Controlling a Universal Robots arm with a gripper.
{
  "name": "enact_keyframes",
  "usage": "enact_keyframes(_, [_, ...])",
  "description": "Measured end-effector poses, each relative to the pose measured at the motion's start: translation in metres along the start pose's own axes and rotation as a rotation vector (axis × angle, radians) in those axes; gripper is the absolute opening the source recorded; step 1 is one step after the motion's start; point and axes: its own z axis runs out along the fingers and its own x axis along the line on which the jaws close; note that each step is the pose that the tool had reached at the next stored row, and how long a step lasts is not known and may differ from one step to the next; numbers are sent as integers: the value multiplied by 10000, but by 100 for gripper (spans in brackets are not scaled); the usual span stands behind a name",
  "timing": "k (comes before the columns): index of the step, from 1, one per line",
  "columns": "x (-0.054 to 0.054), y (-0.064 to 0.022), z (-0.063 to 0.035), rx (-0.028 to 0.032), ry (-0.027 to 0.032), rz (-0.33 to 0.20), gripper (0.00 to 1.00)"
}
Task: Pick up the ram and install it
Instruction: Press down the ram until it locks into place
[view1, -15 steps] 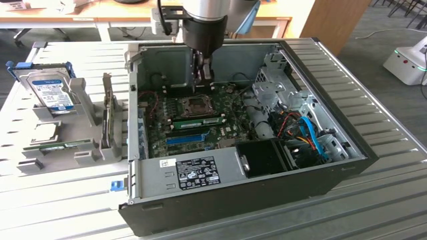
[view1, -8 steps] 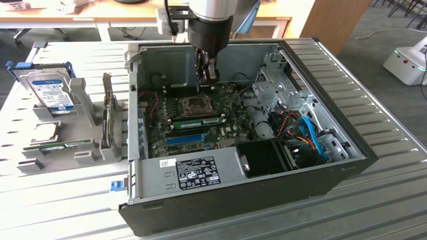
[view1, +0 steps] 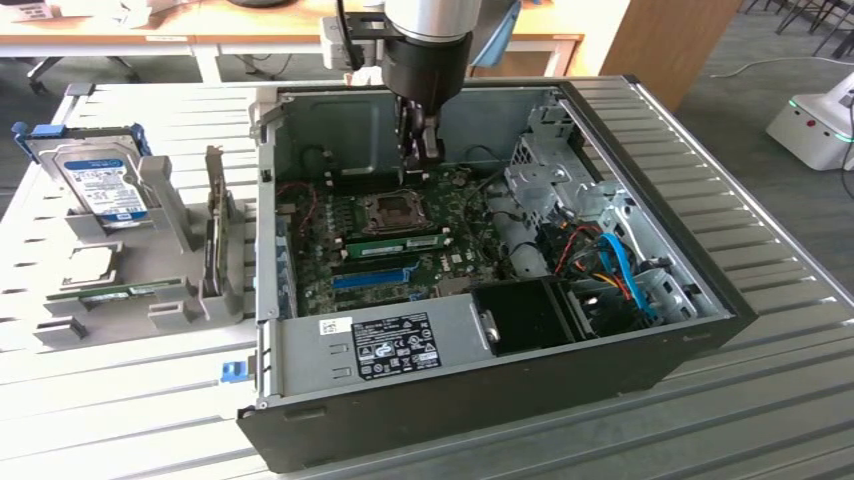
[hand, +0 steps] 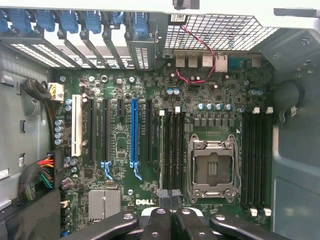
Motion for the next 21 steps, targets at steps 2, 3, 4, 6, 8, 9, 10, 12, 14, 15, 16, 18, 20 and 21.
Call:
enact_keyframes(2, [0, 0, 0, 0, 0, -1, 11])
enact_keyframes(3, [0, 0, 0, 0, 0, 0, 11])
enact_keyframes(4, [0, 0, 0, 0, 0, -1, 11])
enact_keyframes(6, [0, 0, 0, 0, 0, 0, 11])
enact_keyframes(8, [0, 0, 0, 0, 0, 0, 11])
enact_keyframes(9, [0, 0, 0, 0, 0, 0, 11])
enact_keyframes(10, [0, 0, 0, 0, 0, 0, 11])
enact_keyframes(12, [0, 0, 0, 1, 0, 51, 11])
enact_keyframes(14, [0, -1, 2, 7, -1, 218, 11])
enact_keyframes(15, [0, -1, 4, 12, -3, 359, 11])
enact_keyframes(16, [0, -1, 5, 16, -3, 509, 11])
enact_keyframes(18, [0, 0, 6, 26, -4, 791, 11])
enact_keyframes(20, [0, 0, 8, 36, -8, 1084, 11])
enact_keyframes(21, [0, -1, 9, 42, -9, 1258, 11])
